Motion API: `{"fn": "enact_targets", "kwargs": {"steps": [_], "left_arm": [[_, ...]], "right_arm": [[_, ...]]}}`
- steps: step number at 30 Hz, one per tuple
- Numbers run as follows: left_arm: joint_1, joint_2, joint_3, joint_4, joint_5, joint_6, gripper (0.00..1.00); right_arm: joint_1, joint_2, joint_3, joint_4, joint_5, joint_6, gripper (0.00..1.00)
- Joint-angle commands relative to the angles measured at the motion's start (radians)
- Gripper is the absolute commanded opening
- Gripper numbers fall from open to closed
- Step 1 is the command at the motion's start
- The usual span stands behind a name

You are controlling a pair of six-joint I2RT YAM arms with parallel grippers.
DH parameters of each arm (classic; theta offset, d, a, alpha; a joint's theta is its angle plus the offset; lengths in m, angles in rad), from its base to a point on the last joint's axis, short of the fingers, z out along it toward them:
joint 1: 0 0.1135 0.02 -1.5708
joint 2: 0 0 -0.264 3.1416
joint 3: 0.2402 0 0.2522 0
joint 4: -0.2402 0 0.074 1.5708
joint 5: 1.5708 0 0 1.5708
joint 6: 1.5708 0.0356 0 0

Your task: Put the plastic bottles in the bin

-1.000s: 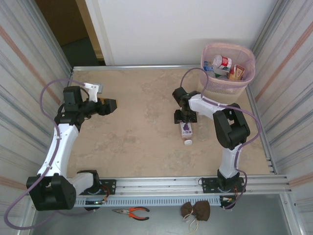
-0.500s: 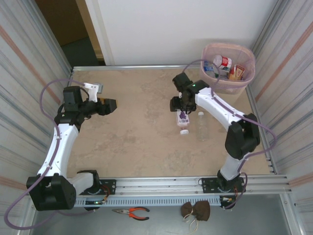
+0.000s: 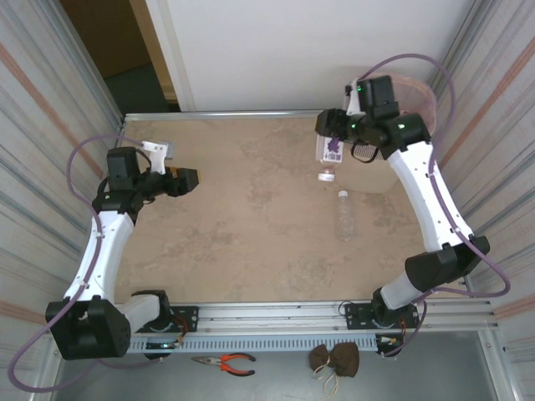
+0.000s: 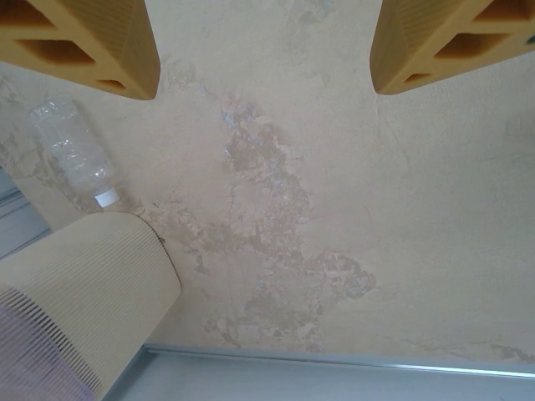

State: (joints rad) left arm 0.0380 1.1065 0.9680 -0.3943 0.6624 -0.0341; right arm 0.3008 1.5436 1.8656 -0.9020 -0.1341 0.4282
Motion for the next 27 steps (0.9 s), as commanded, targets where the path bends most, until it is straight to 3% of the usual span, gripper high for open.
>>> {"fn": "enact_targets", "kwargs": {"steps": [1, 7, 12, 20, 27], "left_arm": [[0.009, -0.028, -0.012, 0.013, 0.017, -0.012, 0.68], [0.010, -0.025, -0.015, 0.015, 0.016, -0.012, 0.68], [0.012, -0.024, -0.014, 0.013, 0.014, -0.010, 0.68], [0.015, -0.026, -0.015, 0.011, 0.006, -0.007, 0.68], [0.017, -0.021, -0.014, 0.011, 0.012, -0.009, 0.68]], "right_arm": [[-0.066, -0.027, 0.070, 0.076, -0.080, -0.015, 0.65], [-0.225, 0.009, 0.139, 0.229, -0.167, 0.051, 0.64], [-0.293, 0.134, 0.279, 0.228, -0.161, 0.042, 0.64], [-0.296, 0.365, 0.545, 0.054, 0.012, -0.054, 0.64], [-0.284, 0.452, 0.566, 0.002, 0.080, -0.071, 0.64]]}}
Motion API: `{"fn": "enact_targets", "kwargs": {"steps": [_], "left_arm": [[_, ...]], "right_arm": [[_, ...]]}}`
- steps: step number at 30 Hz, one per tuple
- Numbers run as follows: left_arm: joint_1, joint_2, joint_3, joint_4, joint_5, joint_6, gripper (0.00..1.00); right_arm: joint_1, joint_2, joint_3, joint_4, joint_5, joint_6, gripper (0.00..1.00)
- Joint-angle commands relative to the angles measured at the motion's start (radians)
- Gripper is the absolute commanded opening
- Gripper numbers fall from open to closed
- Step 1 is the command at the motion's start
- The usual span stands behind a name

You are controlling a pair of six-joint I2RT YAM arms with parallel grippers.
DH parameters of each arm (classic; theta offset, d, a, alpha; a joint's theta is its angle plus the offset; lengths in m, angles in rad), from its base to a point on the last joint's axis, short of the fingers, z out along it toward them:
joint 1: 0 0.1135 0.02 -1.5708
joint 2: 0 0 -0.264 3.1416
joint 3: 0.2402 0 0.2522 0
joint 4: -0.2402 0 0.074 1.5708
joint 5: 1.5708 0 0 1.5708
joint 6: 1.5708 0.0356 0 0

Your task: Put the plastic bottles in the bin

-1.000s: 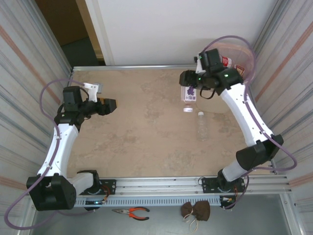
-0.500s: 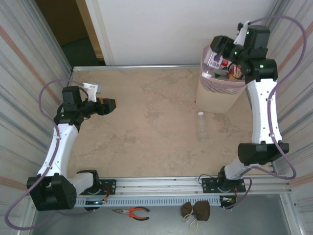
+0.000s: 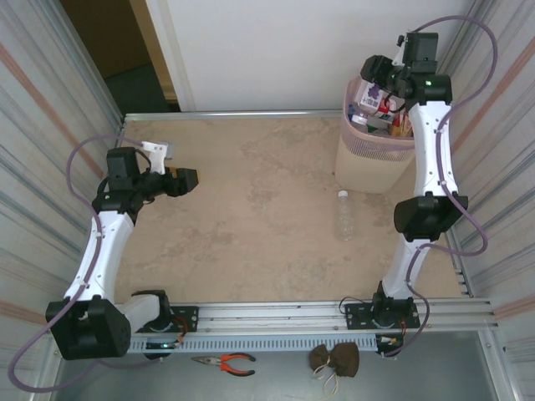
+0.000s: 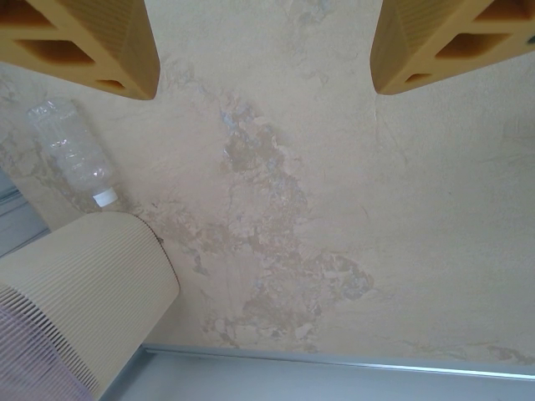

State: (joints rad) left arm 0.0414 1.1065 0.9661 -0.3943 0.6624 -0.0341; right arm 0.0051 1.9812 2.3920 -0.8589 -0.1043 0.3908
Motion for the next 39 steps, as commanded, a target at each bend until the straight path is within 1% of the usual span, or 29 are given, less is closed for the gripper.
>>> {"fn": "enact_targets", "kwargs": {"steps": [1, 3, 6, 8, 10, 12, 17, 21, 22, 25, 28, 30, 35, 39], "left_arm": [[0.014, -0.021, -0.012, 0.011, 0.012, -0.010, 0.68], [0.017, -0.019, -0.012, 0.011, 0.014, -0.011, 0.68], [0.016, -0.018, -0.012, 0.012, 0.014, -0.011, 0.68], [0.018, -0.016, -0.012, 0.012, 0.016, -0.012, 0.68], [0.017, -0.015, -0.011, 0.013, 0.018, -0.012, 0.68], [0.018, -0.016, -0.011, 0.014, 0.022, -0.013, 0.68], [0.018, -0.015, -0.011, 0.014, 0.024, -0.015, 0.68], [0.020, -0.019, -0.010, 0.014, 0.026, -0.015, 0.68], [0.019, -0.020, -0.010, 0.015, 0.028, -0.016, 0.68], [0.019, -0.022, -0.012, 0.014, 0.028, -0.016, 0.68], [0.020, -0.025, -0.013, 0.014, 0.027, -0.015, 0.68], [0.021, -0.025, -0.012, 0.014, 0.026, -0.016, 0.68], [0.021, -0.024, -0.013, 0.013, 0.026, -0.015, 0.68], [0.020, -0.023, -0.013, 0.014, 0.028, -0.017, 0.68]], "right_arm": [[0.014, 0.024, 0.039, -0.045, 0.042, -0.035, 0.64], [0.018, 0.036, 0.042, -0.053, 0.023, -0.033, 0.66], [0.026, 0.035, 0.044, -0.066, 0.030, -0.032, 0.75], [0.028, 0.022, 0.043, -0.067, 0.031, -0.028, 0.80], [0.029, 0.006, 0.044, -0.069, 0.035, -0.027, 0.82], [0.028, -0.009, 0.043, -0.068, 0.038, -0.027, 0.83], [0.028, -0.032, 0.036, -0.074, 0.038, -0.034, 0.77], [0.023, -0.018, 0.017, -0.084, 0.102, -0.056, 0.69], [0.014, -0.007, 0.013, -0.089, 0.099, -0.054, 0.67], [-0.009, 0.030, 0.013, -0.102, 0.012, -0.027, 0.67], [-0.007, 0.063, 0.012, -0.115, -0.028, -0.029, 0.65], [-0.005, 0.091, 0.012, -0.133, -0.023, -0.033, 0.64], [0.000, 0.148, 0.013, -0.187, -0.014, -0.047, 0.65], [0.015, 0.147, 0.019, -0.210, -0.004, -0.050, 0.64]]}}
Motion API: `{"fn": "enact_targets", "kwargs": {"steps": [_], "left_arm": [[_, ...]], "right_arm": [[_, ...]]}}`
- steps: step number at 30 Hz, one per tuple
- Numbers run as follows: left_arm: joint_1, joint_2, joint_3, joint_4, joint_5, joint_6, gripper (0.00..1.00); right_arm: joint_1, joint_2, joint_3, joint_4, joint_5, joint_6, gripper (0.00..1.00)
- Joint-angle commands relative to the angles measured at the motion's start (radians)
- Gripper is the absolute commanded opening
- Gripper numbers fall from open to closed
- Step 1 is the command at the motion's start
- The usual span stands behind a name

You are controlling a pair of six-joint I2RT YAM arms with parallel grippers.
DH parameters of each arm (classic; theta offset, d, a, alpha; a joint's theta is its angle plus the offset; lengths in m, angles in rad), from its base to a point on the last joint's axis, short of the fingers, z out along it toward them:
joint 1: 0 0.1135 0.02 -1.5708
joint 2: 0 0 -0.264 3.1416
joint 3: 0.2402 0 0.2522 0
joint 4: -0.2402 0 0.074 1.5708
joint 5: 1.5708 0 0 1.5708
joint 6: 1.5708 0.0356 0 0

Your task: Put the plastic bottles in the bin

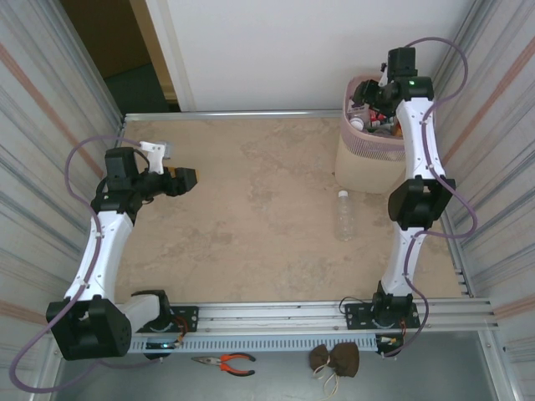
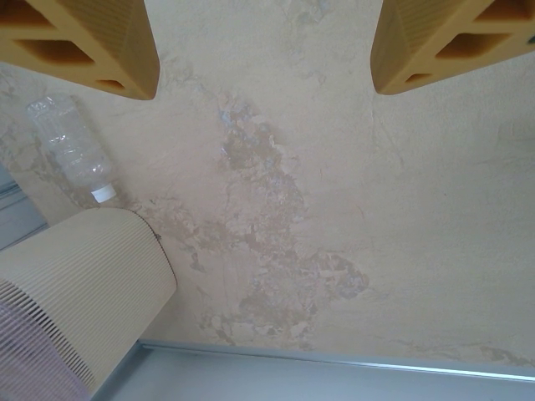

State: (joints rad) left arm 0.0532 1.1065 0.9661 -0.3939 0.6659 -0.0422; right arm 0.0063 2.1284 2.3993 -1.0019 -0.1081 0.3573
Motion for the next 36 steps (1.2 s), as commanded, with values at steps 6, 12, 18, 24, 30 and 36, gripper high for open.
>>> {"fn": "enact_targets", "kwargs": {"steps": [6, 12, 18, 24, 30, 36], "left_arm": [[0.008, -0.020, -0.013, 0.013, 0.025, -0.010, 0.68], [0.008, -0.021, -0.012, 0.015, 0.029, -0.012, 0.68], [0.009, -0.026, -0.014, 0.018, 0.030, -0.016, 0.68], [0.009, -0.026, -0.015, 0.021, 0.034, -0.018, 0.68], [0.010, -0.025, -0.017, 0.023, 0.038, -0.020, 0.68], [0.010, -0.026, -0.017, 0.023, 0.035, -0.020, 0.68]], "right_arm": [[0.037, -0.049, 0.018, -0.074, 0.014, -0.024, 0.64], [0.071, -0.114, 0.024, -0.095, 0.099, -0.049, 0.70], [0.097, -0.161, 0.019, -0.152, 0.166, -0.079, 0.67], [0.118, -0.207, -0.074, -0.167, 0.123, -0.083, 0.43], [0.109, -0.205, -0.209, -0.133, 0.078, -0.080, 0.33], [0.111, -0.215, -0.183, -0.143, 0.079, -0.075, 0.32]]}}
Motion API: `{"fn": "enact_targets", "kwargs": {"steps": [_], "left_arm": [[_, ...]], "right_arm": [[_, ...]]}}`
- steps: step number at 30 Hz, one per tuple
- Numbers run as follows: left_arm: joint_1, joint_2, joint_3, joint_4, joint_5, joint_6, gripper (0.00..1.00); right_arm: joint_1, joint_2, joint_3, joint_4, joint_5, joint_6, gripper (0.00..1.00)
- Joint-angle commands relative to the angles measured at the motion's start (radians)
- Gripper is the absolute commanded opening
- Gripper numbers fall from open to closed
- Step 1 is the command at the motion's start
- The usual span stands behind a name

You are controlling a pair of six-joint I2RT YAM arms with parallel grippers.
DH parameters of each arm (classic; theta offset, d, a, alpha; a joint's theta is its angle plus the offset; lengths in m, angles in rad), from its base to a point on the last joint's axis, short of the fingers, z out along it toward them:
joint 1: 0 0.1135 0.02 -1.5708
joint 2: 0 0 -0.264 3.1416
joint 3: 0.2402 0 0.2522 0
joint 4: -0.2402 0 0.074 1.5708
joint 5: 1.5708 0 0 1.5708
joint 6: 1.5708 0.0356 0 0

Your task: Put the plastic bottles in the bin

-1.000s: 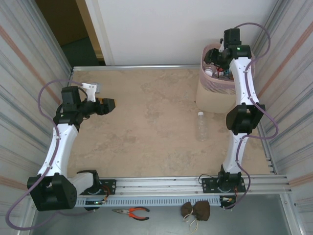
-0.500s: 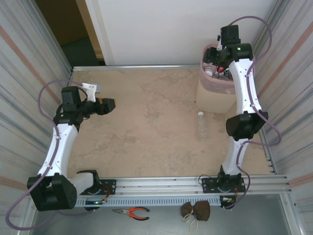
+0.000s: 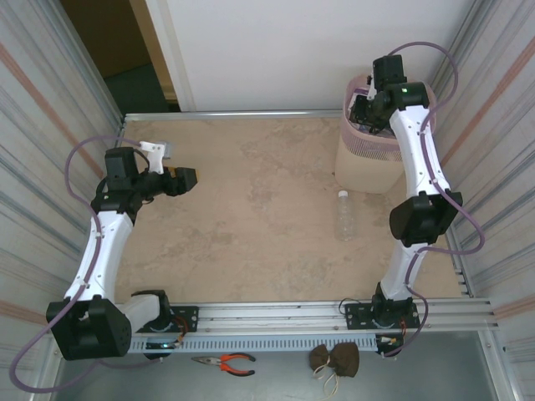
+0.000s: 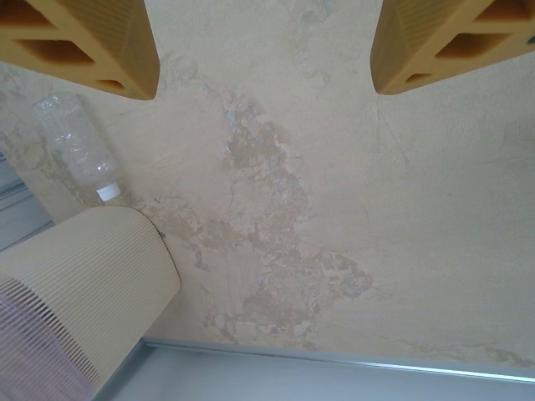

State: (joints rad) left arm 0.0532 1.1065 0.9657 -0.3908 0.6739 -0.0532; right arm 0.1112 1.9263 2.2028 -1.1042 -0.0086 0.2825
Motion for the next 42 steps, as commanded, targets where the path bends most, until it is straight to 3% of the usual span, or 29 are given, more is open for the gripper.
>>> {"fn": "enact_targets", "kwargs": {"steps": [1, 10, 17, 24, 31, 36, 42], "left_arm": [[0.010, -0.026, -0.017, 0.020, 0.027, -0.008, 0.68], [0.011, -0.028, -0.016, 0.020, 0.024, -0.007, 0.68], [0.011, -0.031, -0.016, 0.021, 0.023, -0.008, 0.68], [0.010, -0.028, -0.019, 0.026, 0.029, -0.014, 0.68], [0.011, -0.020, -0.022, 0.032, 0.034, -0.021, 0.68], [0.010, -0.019, -0.025, 0.031, 0.033, -0.020, 0.68], [0.010, -0.016, -0.027, 0.035, 0.033, -0.024, 0.68]], "right_arm": [[0.008, -0.025, 0.022, -0.040, -0.013, 0.001, 0.32], [0.043, -0.139, 0.055, -0.077, 0.041, 0.000, 0.38], [0.124, -0.272, -0.055, -0.100, 0.108, 0.003, 0.40], [0.206, -0.448, -0.384, -0.044, 0.150, 0.058, 0.41], [0.256, -0.560, -0.726, 0.050, 0.166, 0.112, 0.48], [0.267, -0.575, -0.958, 0.170, 0.145, 0.139, 0.59], [0.238, -0.511, -1.096, 0.270, 0.162, 0.147, 0.74]]}}
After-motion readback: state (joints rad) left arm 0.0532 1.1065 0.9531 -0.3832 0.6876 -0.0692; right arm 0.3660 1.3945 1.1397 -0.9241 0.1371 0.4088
